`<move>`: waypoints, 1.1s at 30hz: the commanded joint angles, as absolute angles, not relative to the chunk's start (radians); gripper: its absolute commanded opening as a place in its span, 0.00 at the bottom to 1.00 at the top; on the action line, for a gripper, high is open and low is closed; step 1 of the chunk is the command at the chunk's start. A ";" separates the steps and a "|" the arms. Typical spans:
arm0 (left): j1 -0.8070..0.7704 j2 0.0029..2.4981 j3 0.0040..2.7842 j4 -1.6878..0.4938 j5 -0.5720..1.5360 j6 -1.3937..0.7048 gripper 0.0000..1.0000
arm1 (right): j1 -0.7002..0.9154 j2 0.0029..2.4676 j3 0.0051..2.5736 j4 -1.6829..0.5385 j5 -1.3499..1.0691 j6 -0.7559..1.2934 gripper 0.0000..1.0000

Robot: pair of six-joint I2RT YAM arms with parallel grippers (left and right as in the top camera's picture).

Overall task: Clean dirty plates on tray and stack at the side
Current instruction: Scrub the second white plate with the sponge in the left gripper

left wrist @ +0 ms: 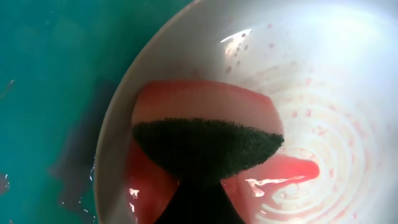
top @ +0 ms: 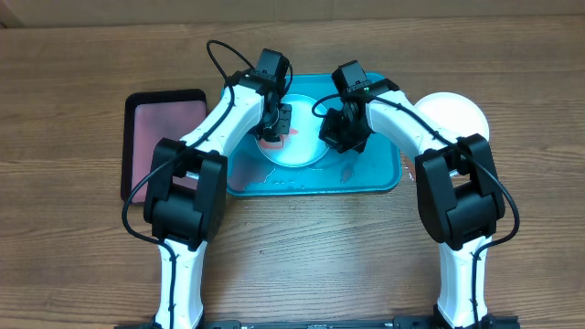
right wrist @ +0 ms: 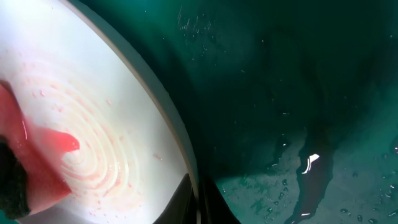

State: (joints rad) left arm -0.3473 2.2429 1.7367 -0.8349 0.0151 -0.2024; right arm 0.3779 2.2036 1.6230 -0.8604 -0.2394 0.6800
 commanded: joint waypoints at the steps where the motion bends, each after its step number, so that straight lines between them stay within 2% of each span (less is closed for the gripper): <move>1: -0.350 2.307 1.734 -0.913 0.267 0.002 0.04 | 0.392 2.235 1.584 -0.865 -0.222 0.677 0.04; 3: -0.350 2.307 1.751 -0.973 0.452 0.155 0.04 | 0.392 2.235 1.584 -0.865 -0.222 0.677 0.04; 6: -0.350 2.307 1.783 -1.013 0.472 0.185 0.04 | 0.392 2.235 1.584 -0.865 -0.223 0.677 0.04; 9: -0.347 2.307 1.807 -0.957 0.306 0.045 0.04 | 0.393 2.235 1.584 -0.862 -0.226 0.677 0.04; 15: -0.342 2.308 1.811 -0.775 -0.163 -0.287 0.04 | 0.393 2.235 1.584 -0.867 -0.226 0.673 0.04; 20: -0.343 2.308 1.811 -0.767 -0.383 -0.406 0.04 | 0.393 2.235 1.584 -0.867 -0.226 0.672 0.04; 24: -0.344 2.308 1.811 -0.857 -0.291 -0.369 0.04 | 0.393 2.235 1.584 -0.866 -0.232 0.661 0.04; 33: -0.346 2.308 1.811 -1.169 0.318 0.131 0.04 | 0.393 2.235 1.581 -0.870 -0.364 0.557 0.04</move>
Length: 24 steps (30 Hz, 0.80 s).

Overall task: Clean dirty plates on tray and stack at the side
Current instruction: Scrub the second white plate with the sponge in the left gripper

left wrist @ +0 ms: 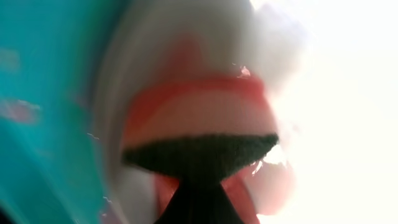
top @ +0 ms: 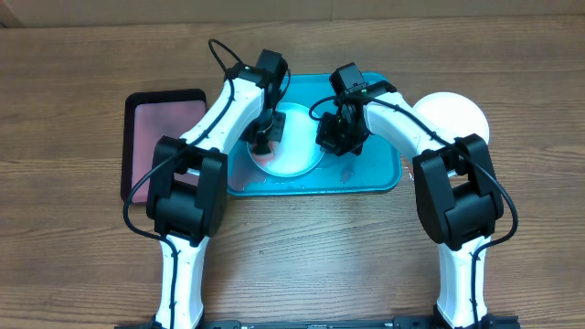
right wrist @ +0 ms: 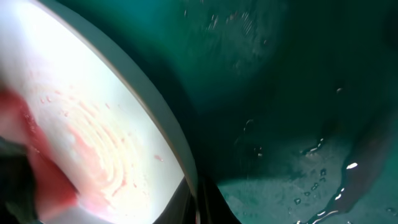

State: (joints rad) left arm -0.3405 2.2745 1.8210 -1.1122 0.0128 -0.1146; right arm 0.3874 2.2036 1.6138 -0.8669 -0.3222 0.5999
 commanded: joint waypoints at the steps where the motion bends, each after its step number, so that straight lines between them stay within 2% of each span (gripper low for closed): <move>1: -0.347 2.308 1.811 -1.180 0.370 0.171 0.04 | 0.394 2.235 1.578 -0.867 -0.377 0.548 0.04; 4: -0.353 2.308 1.811 -1.146 0.456 0.187 0.04 | 0.402 2.235 1.571 -0.866 -0.384 0.548 0.04; 9: -0.361 2.308 1.811 -0.976 0.441 0.068 0.04 | 0.417 2.235 1.571 -0.866 -0.384 0.548 0.04; 11: -0.361 2.308 1.811 -0.913 0.353 -0.007 0.04 | 0.420 2.235 1.571 -0.866 -0.383 0.548 0.04; 14: -0.361 2.308 1.811 -0.858 0.088 -0.171 0.04 | 0.420 2.235 1.571 -0.867 -0.383 0.548 0.04; 19: -0.350 2.308 1.811 -0.913 -0.279 -0.413 0.04 | 0.420 2.235 1.571 -0.869 -0.378 0.548 0.04; 24: -0.326 2.308 1.811 -1.027 -0.237 -0.447 0.04 | 0.420 2.235 1.571 -0.865 -0.376 0.549 0.04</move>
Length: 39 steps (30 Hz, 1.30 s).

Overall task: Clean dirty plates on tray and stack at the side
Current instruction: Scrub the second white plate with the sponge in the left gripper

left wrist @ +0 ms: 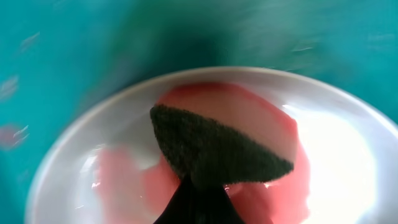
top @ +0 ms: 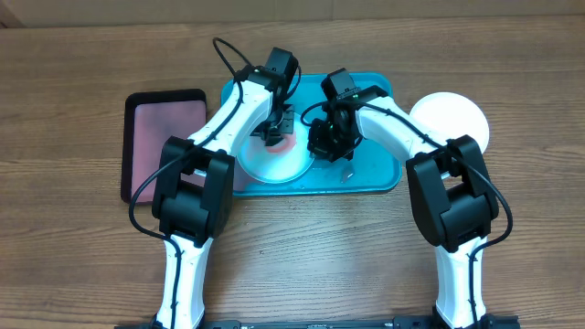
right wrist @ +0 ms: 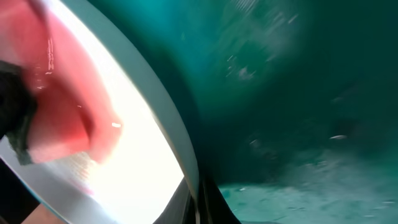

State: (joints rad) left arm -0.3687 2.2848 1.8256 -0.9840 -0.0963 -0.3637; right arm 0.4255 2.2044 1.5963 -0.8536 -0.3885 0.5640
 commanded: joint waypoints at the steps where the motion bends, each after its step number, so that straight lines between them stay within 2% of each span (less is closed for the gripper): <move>1: -0.324 2.308 1.811 -1.044 -0.193 -0.424 0.04 | 0.420 2.235 1.571 -0.865 -0.376 0.549 0.04; 7: -0.329 2.308 1.811 -1.107 0.371 -0.004 0.04 | 0.420 2.235 1.571 -0.865 -0.376 0.549 0.04; 10: -0.336 2.308 1.811 -1.101 0.524 0.096 0.04 | 0.420 2.235 1.571 -0.865 -0.376 0.548 0.04; 14: -0.336 2.308 1.811 -1.004 0.464 0.064 0.04 | 0.420 2.235 1.571 -0.865 -0.376 0.549 0.04; 22: -0.336 2.308 1.811 -0.841 -0.197 -0.315 0.04 | 0.420 2.235 1.571 -0.867 -0.375 0.548 0.04; 27: -0.334 2.308 1.811 -0.932 -0.397 -0.473 0.04 | 0.420 2.235 1.571 -0.867 -0.368 0.549 0.04; 31: -0.335 2.308 1.811 -1.063 -0.323 -0.447 0.04 | 0.420 2.235 1.571 -0.866 -0.368 0.549 0.04; 39: -0.336 2.308 1.811 -1.257 0.187 0.032 0.04 | 0.420 2.235 1.571 -0.865 -0.369 0.549 0.04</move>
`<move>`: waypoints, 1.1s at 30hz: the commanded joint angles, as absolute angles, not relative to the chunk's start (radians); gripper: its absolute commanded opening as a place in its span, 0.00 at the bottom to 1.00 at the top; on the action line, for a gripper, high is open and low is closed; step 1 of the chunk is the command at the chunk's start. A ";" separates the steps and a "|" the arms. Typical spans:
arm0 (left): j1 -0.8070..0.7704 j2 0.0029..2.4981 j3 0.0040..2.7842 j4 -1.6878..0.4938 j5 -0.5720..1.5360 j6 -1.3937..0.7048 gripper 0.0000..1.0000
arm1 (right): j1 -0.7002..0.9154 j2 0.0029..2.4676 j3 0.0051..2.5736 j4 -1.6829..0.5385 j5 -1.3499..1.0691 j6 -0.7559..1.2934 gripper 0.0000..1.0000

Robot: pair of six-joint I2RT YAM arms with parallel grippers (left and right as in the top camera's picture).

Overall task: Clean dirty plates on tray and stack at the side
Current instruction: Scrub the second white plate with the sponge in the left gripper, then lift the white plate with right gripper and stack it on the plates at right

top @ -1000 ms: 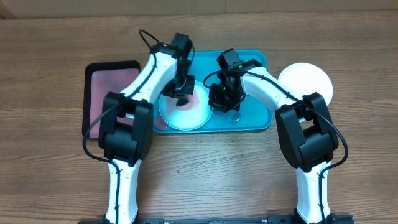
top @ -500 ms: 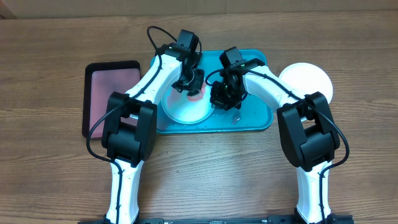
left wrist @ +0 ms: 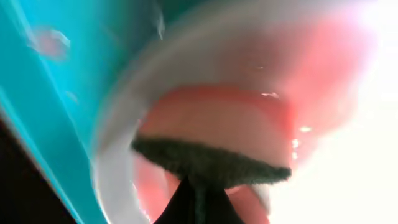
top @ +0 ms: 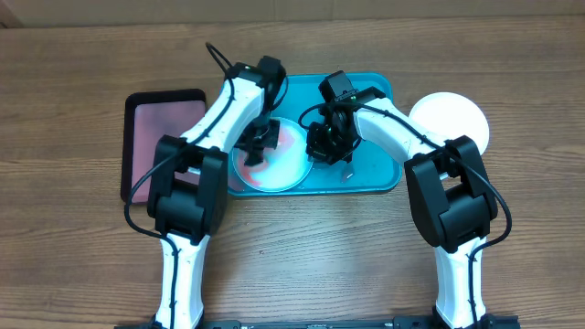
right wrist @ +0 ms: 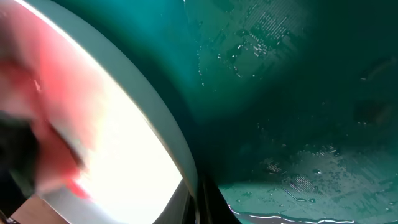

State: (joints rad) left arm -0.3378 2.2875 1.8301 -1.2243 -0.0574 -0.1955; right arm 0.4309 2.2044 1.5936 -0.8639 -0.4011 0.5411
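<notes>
A white plate (top: 279, 164) smeared with red lies on the teal tray (top: 375, 169), at its front left. My left gripper (top: 256, 146) is shut on a pink sponge with a dark green scrub side (left wrist: 211, 163), pressed on the plate's left part (left wrist: 112, 162). My right gripper (top: 320, 146) is shut on the plate's right rim (right wrist: 171, 134). Red streaks show on the plate in the right wrist view, blurred.
A dark tray with pink liquid (top: 151, 137) sits to the left of the teal tray. A clean white plate (top: 452, 119) lies on the wooden table to the right. Water drops cover the teal tray floor (right wrist: 298, 112).
My left gripper has moved the sponge from the plate's far middle to its left side. The plate sits slightly nearer the tray's front edge. The right gripper still holds the rim.
The sponge was pressed on the plate's left part while my right gripper held the right rim. Then it was at the plate's left edge, then at the far middle with the plate shifted left, and now at the left again. Red smear has spread over the plate.
</notes>
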 commanded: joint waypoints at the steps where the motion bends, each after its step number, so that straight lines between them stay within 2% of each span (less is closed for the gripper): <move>1: -0.335 2.308 1.811 -1.256 0.261 0.106 0.04 | 0.420 2.235 1.571 -0.865 -0.369 0.549 0.04; 5: -0.335 2.308 1.811 -1.171 0.393 0.200 0.04 | 0.420 2.235 1.571 -0.866 -0.369 0.549 0.04; 9: -0.335 2.308 1.811 -1.009 0.332 0.073 0.04 | 0.420 2.235 1.571 -0.866 -0.369 0.549 0.04; 12: -0.335 2.308 1.811 -0.911 0.078 -0.151 0.04 | 0.420 2.235 1.571 -0.866 -0.368 0.549 0.04; 15: -0.335 2.308 1.811 -0.924 -0.228 -0.393 0.04 | 0.420 2.235 1.571 -0.866 -0.368 0.549 0.04; 18: -0.335 2.307 1.817 -0.989 -0.360 -0.484 0.04 | 0.420 2.235 1.571 -0.866 -0.367 0.549 0.04; 24: -0.321 2.307 1.978 -1.165 -0.344 -0.487 0.04 | 0.420 2.235 1.571 -0.865 -0.357 0.550 0.04; 29: -0.283 2.307 2.231 -1.345 -0.191 -0.482 0.04 | 0.410 2.224 1.572 -0.872 -0.353 0.549 0.04; 33: -0.255 2.307 2.332 -1.407 -0.065 -0.416 0.04 | 0.390 2.165 1.573 -0.915 -0.263 0.548 0.04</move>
State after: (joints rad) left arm -0.2775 2.3150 2.2673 -1.3849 -0.1799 -0.4488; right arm 0.4145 2.2009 1.5936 -0.8848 -0.3840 0.5533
